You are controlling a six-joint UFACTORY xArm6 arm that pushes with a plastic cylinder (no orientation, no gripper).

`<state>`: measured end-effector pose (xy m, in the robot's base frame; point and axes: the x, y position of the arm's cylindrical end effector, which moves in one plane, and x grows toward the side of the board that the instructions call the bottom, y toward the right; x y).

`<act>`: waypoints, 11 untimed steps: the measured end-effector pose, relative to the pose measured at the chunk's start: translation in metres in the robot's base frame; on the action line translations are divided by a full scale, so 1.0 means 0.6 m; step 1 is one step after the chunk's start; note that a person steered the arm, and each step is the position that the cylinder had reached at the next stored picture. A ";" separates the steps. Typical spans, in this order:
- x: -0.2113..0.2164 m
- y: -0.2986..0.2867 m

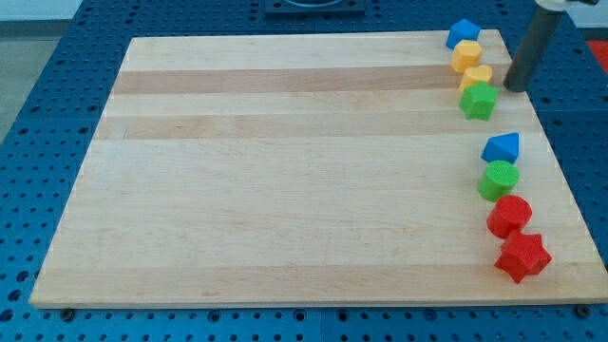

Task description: Separate the yellow hexagon from line of blocks

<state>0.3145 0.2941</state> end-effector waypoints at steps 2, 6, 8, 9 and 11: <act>-0.089 0.034; -0.098 -0.102; -0.096 -0.152; -0.079 -0.174; -0.072 -0.263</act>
